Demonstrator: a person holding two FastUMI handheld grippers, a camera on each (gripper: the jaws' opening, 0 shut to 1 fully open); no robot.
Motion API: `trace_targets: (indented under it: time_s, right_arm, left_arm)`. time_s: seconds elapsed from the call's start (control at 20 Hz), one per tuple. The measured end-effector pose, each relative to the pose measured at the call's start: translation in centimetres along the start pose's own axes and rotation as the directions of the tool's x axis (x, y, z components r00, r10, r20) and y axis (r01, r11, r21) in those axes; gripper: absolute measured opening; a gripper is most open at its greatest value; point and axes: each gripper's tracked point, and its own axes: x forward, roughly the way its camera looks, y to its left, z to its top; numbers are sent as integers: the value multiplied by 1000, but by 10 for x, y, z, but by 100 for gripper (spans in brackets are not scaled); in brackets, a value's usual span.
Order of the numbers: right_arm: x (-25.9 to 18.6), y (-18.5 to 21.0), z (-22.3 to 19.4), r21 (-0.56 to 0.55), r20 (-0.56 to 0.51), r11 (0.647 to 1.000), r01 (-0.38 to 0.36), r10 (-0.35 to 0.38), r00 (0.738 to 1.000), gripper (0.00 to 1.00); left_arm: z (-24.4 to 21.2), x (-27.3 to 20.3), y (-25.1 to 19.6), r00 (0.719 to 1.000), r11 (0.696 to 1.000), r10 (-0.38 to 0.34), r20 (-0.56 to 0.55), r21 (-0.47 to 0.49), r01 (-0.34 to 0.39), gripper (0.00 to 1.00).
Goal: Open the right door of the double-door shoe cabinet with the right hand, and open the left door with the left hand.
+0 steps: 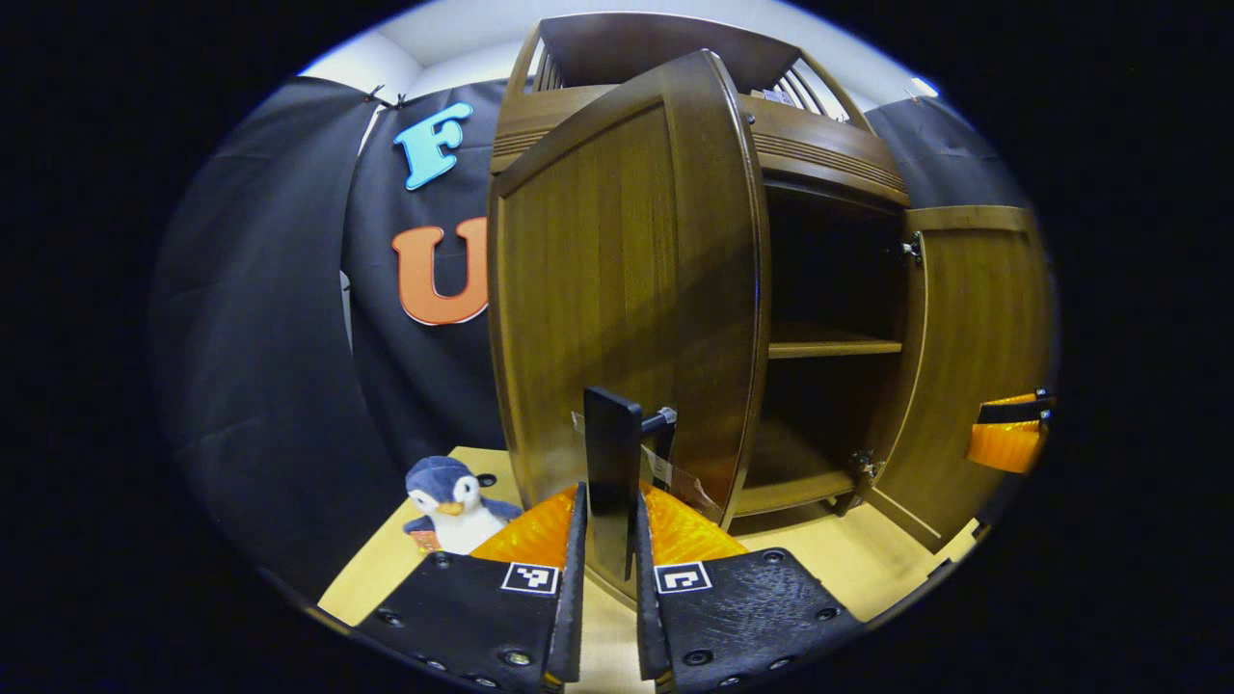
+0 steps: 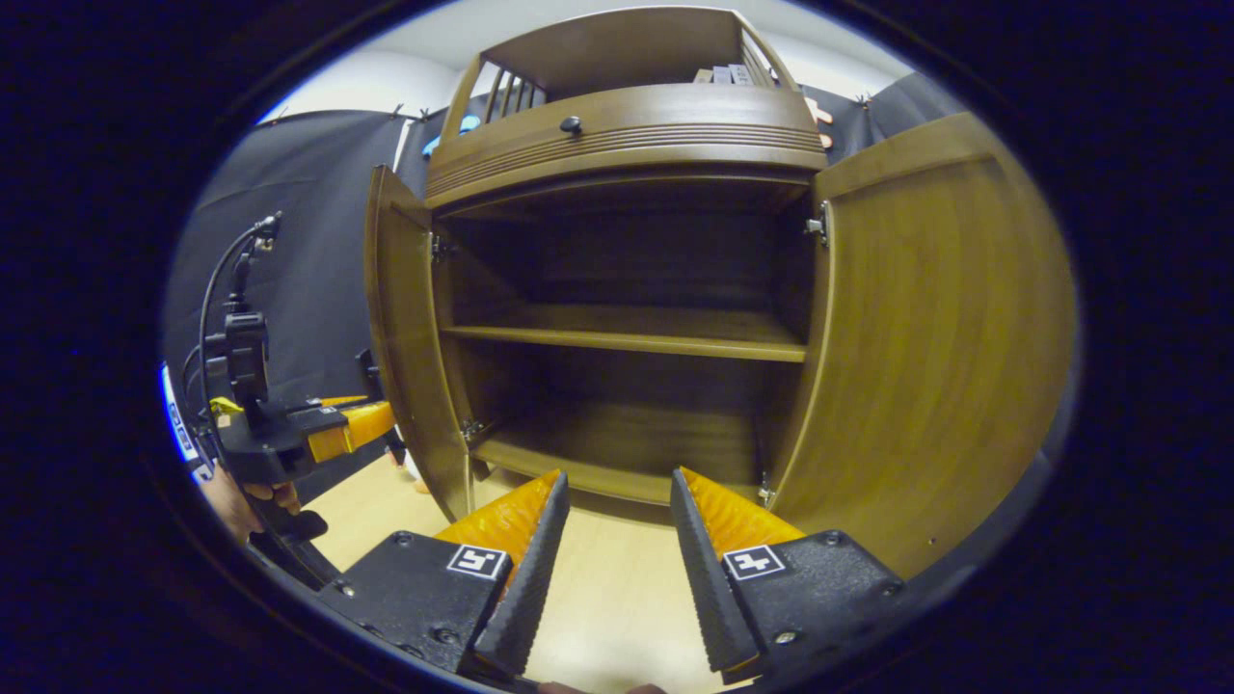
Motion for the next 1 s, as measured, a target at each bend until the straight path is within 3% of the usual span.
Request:
trace_targets:
  time_s: [0.4, 0.6, 0.95, 1.0]
  right_arm:
    - [7, 0, 2, 3, 1, 1000, 27, -27, 1000, 68]
    - [10, 1, 7, -11, 14, 999, 44, -44, 999, 68]
    - [14, 15, 19, -34, 61, 999, 35, -33, 998, 68]
    - [15, 15, 19, -34, 63, 999, 37, -35, 997, 69]
  left_arm:
    - [-7, -15, 39, 998, 998, 59, -6, -29, -59, 22]
    - [-23, -23, 53, 997, 994, 55, -45, -90, -59, 22]
    - [-36, -37, 88, 989, 986, 127, -70, -96, -134, 19]
    - [-38, -40, 95, 987, 984, 144, -72, -94, -150, 30]
